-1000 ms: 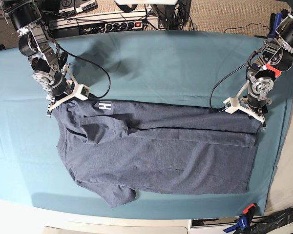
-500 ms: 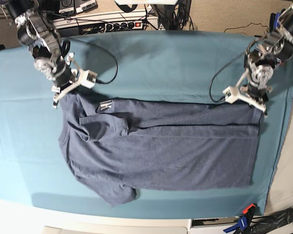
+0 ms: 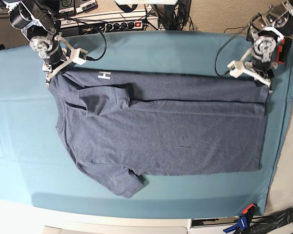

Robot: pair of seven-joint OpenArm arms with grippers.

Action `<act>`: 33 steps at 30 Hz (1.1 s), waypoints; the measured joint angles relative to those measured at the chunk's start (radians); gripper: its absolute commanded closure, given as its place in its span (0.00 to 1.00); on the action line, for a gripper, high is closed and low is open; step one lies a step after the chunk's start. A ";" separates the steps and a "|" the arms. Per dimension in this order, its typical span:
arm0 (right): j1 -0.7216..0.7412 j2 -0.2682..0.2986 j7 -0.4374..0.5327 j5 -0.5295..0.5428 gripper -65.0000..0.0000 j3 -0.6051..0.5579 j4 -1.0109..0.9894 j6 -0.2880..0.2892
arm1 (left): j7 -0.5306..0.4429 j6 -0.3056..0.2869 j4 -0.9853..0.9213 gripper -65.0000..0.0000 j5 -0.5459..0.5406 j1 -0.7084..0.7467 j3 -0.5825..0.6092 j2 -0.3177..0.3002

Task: Fold the T-shirt properly
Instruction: 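Drag the shirt with both grippers toward the robot across the cloth, then open both grippers and lift them off the shirt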

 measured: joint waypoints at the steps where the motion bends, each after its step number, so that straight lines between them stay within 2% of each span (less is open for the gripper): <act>1: -0.011 0.000 0.000 -0.012 1.00 0.000 0.001 -0.007 | 0.000 0.000 0.010 1.00 0.012 0.020 -0.010 0.000; 7: -0.059 0.005 -0.004 -0.017 1.00 0.006 0.007 -0.039 | -0.013 -0.001 0.061 1.00 0.002 0.141 -0.123 0.003; 14: -0.085 0.006 -0.004 -0.030 1.00 0.007 0.011 -0.048 | -0.016 -0.003 0.160 1.00 -0.004 0.293 -0.245 0.002; 19: -0.119 0.008 -0.008 -0.039 1.00 0.011 0.019 -0.054 | -0.003 -0.007 0.229 1.00 -0.007 0.372 -0.253 0.002; 27: -0.216 0.013 -0.050 -0.045 1.00 0.013 0.093 -0.050 | 0.002 -0.007 0.250 1.00 -0.005 0.397 -0.253 0.002; 33: -0.262 0.054 -0.048 -0.065 1.00 0.010 0.110 -0.058 | 0.005 -0.007 0.250 1.00 -0.005 0.402 -0.253 0.000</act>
